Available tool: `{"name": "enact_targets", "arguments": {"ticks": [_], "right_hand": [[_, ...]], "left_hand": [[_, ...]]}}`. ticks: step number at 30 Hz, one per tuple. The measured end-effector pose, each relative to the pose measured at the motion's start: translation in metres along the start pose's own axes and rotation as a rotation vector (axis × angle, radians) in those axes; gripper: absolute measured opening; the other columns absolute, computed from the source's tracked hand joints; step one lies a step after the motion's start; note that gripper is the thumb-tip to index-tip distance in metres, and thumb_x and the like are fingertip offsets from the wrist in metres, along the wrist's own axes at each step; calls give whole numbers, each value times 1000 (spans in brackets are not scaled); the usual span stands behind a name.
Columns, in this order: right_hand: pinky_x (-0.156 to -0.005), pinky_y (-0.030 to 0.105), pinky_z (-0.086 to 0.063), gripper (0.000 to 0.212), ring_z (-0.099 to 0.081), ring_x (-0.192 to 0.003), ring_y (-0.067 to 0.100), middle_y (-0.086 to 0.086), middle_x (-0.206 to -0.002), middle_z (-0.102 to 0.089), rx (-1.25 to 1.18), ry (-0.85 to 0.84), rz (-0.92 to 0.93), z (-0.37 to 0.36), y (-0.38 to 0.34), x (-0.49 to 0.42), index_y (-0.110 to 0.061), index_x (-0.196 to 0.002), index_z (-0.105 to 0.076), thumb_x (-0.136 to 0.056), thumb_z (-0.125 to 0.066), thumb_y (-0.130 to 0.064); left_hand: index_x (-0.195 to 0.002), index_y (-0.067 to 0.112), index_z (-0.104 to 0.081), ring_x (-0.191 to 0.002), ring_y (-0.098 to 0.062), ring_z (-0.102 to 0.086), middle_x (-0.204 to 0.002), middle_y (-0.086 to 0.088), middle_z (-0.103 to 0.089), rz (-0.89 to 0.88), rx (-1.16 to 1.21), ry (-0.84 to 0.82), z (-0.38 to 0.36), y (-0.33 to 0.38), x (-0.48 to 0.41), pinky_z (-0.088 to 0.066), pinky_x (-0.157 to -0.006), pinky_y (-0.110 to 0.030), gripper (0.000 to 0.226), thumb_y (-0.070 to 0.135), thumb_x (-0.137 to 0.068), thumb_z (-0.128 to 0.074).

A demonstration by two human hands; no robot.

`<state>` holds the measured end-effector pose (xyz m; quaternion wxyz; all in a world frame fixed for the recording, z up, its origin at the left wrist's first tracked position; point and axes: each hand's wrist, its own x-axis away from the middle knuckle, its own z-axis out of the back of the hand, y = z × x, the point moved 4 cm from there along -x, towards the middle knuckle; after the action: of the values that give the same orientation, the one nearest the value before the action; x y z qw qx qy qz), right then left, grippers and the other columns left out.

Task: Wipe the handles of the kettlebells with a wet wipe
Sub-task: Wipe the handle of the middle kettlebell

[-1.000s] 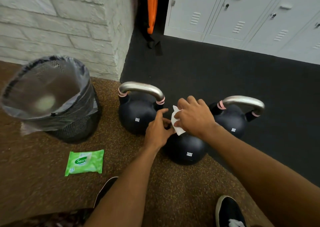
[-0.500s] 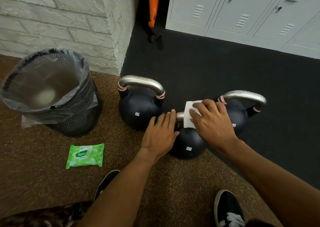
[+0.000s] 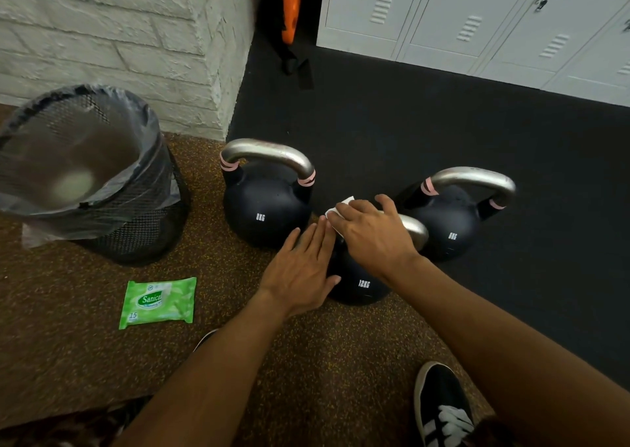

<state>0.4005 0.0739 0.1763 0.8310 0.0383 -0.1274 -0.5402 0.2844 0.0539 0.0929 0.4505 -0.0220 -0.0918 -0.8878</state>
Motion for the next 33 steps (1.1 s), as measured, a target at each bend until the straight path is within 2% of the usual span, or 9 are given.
{"name": "enact_targets", "arguments": {"ticks": [4, 9, 18, 27, 33], "right_hand": [[-108, 51, -25, 44, -44, -132, 23, -1, -142, -49, 53, -14, 18, 0, -5, -5, -23, -143, -43, -100, -36, -29], [-109, 52, -23, 41, -47, -129, 21, -2, -137, -52, 66, -36, 24, 4, -3, -3, -22, -138, -46, -98, -37, -28], [-102, 44, -32, 53, -54, -122, 26, 2, -138, -55, -10, -9, -155, 2, 28, 33, -17, -145, -41, -92, -42, -21], [-101, 46, -31, 44, -51, -122, 25, 2, -133, -55, 45, -1, -32, 7, 2, 13, -19, -137, -48, -95, -44, -29], [-92, 44, -37, 39, -47, -115, 28, 6, -122, -56, 94, 1, 43, 7, -10, 2, -15, -129, -55, -96, -44, -31]], "left_hand": [[-157, 6, 7, -153, -28, -4, -165, -18, 2, -3, 15, -25, -1, 1, 3, -8, -124, -46, 87, 62, -99, -27], [-156, 4, 8, -153, -30, -4, -165, -19, 2, 6, -23, -31, 2, 2, 3, -10, -124, -49, 88, 63, -99, -23], [-155, 4, 9, -153, -30, -5, -165, -19, 4, 2, -78, -48, 5, 2, 2, -10, -124, -49, 90, 65, -99, -24], [-156, 4, 7, -153, -29, -5, -165, -18, 2, -8, -59, -52, 7, 0, 3, -10, -124, -49, 89, 66, -98, -20], [-156, 7, 9, -153, -28, -3, -166, -16, 4, -20, -51, -75, 4, -1, 2, -10, -124, -49, 91, 69, -97, -19]]}}
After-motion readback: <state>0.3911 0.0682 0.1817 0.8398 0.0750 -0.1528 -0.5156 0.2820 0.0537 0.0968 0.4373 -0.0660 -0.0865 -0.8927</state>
